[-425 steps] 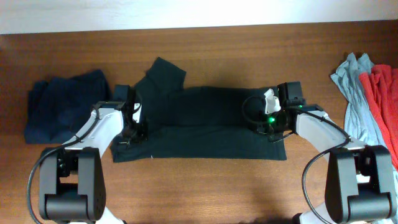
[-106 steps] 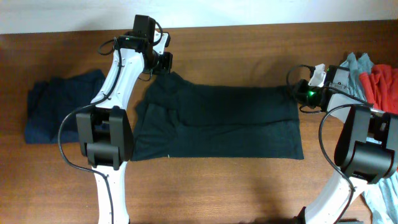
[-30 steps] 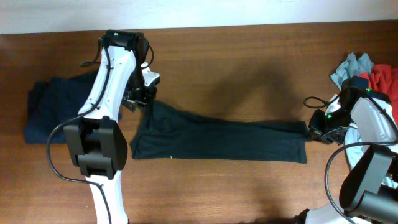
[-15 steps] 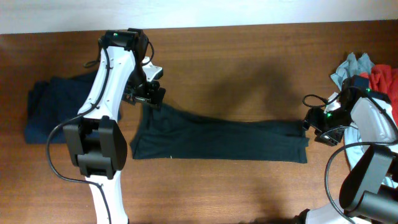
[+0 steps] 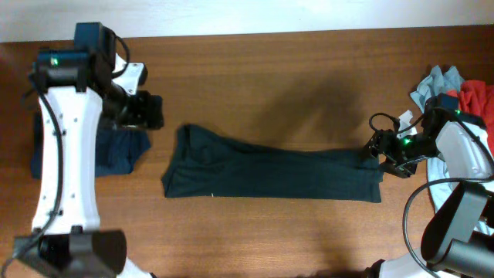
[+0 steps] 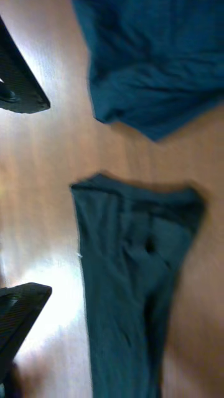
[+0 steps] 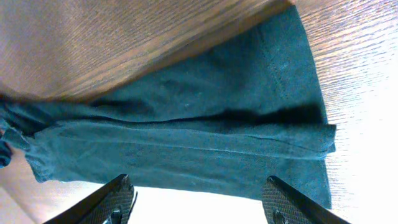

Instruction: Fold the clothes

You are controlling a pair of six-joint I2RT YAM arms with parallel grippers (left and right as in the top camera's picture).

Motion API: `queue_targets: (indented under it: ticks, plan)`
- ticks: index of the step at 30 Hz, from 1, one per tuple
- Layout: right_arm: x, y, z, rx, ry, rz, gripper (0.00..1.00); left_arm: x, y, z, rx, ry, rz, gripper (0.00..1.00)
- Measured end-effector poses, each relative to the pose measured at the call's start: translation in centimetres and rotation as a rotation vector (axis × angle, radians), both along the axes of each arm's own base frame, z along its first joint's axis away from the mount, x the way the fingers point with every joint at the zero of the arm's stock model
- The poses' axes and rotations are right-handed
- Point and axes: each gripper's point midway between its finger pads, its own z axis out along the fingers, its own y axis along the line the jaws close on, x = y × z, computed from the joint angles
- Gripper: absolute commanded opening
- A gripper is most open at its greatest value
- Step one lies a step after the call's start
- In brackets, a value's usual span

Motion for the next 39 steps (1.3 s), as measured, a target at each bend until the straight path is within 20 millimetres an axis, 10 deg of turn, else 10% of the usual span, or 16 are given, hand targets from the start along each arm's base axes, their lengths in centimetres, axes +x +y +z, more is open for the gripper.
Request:
queue_targets:
  ticks: [4, 9, 12, 29, 39]
  plan:
    - [0.0, 0.1, 0.0, 0.006, -0.001, 0.0, 0.74, 0.8, -2.4, -5.1, -0.037, 0.02, 0.0, 0.81]
    - [0.0, 0.1, 0.1, 0.008, -0.001, 0.0, 0.75, -0.2, -4.5, -17.5, -0.112, 0.139, 0.122, 0.74]
    - [0.0, 0.2, 0.1, 0.01, -0.002, 0.0, 0.75, -0.2, -5.5, -19.9, -0.187, 0.123, 0.175, 0.73]
    - [0.0, 0.2, 0.1, 0.01, -0.002, 0.001, 0.75, 1.7, -9.1, -21.0, -0.079, -0.045, 0.021, 0.55]
    - [0.0, 0.2, 0.1, 0.01, -0.002, 0.0, 0.75, 1.3, -8.8, -21.2, 0.075, -0.072, -0.047, 0.6]
